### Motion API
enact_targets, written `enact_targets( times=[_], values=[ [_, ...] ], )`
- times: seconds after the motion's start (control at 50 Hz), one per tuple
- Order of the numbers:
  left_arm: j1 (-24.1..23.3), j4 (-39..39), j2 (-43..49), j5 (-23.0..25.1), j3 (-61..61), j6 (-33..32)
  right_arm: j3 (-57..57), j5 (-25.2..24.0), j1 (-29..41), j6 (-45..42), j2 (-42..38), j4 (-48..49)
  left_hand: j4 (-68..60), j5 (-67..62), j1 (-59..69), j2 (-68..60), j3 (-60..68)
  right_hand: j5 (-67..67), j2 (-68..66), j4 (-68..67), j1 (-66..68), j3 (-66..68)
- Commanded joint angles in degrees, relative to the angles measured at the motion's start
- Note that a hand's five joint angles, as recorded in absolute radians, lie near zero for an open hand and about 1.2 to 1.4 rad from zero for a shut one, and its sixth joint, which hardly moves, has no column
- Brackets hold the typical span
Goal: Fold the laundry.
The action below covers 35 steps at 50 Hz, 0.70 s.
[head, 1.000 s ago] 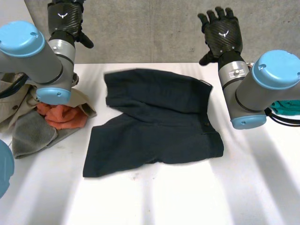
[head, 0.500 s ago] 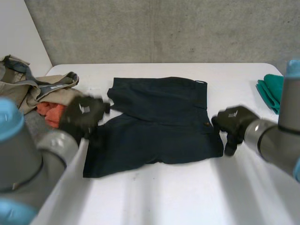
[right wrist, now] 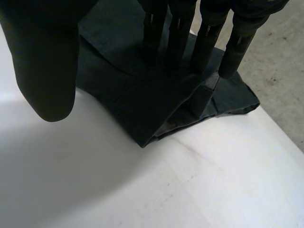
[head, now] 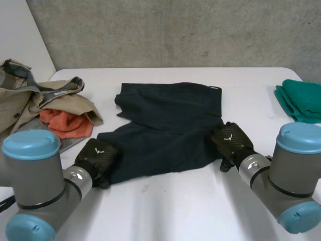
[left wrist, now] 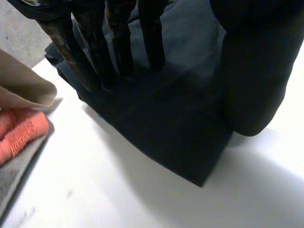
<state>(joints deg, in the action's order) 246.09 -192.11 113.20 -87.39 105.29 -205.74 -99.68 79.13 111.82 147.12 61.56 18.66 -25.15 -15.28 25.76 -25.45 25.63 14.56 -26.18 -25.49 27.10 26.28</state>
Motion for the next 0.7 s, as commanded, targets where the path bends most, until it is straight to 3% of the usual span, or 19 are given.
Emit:
enact_targets(
  times=[0.02,0.14,0.18,0.22,0.36,0.44,0.48,0.62,0.7],
  values=[
    [-0.5,-4.8,4.2,-0.2,-4.1,-4.6,2.7,0.1,0.4,-1.7,-4.0,4.1,-17.2,-17.0,16.6,-16.9,16.7,11.0,-9.4,-10.1,8.5,9.3],
    [-0.7,-6.9,7.8,-0.2,-6.9,-6.0,4.7,0.2,0.9,-2.8,-7.4,9.1,-38.5,-38.4,37.9,-38.2,38.0,24.1,-22.5,-23.2,21.6,22.4],
    [-0.6,-6.9,8.7,-0.2,-7.6,-5.8,5.3,0.3,1.0,-3.1,-8.5,10.4,-53.3,-53.2,52.7,-53.0,52.8,35.9,-34.2,-34.9,33.3,34.1],
    [-0.5,-6.7,8.2,-0.2,-7.6,-5.8,5.4,0.7,1.0,-3.2,-8.6,11.4,-54.8,-54.7,54.2,-54.5,54.4,54.8,-53.2,-53.9,52.3,53.1],
    [-1.4,-1.9,1.0,-0.5,-4.6,-5.2,1.5,4.5,0.8,-1.1,-1.1,9.3,-54.8,-54.7,54.2,-54.5,54.4,55.4,-53.8,-54.5,52.9,53.7],
    [-2.5,4.3,-5.0,-0.1,-1.6,-4.9,-1.0,2.7,-1.3,-0.5,7.8,-1.2,-54.8,-54.7,54.2,-54.5,54.4,55.4,-53.8,-54.5,52.9,53.7],
    [-2.7,8.3,-8.2,0.5,0.4,-4.6,-1.3,0.4,-4.0,-1.6,12.1,-12.6,-54.8,-54.7,54.2,-54.5,54.4,55.4,-53.8,-54.5,52.9,53.7],
    [-3.9,21.8,-14.7,3.1,4.7,-3.9,-0.6,-5.6,-10.1,-10.5,17.3,-45.5,-54.8,-54.7,54.2,-54.5,54.4,55.4,-53.8,-54.5,52.9,53.7],
    [-6.9,29.8,-14.7,3.0,4.0,-4.1,0.4,-6.2,-11.5,-17.5,19.1,-56.8,-54.8,-54.7,54.2,-54.5,54.4,55.4,-53.8,-54.5,52.9,53.7]
  ],
)
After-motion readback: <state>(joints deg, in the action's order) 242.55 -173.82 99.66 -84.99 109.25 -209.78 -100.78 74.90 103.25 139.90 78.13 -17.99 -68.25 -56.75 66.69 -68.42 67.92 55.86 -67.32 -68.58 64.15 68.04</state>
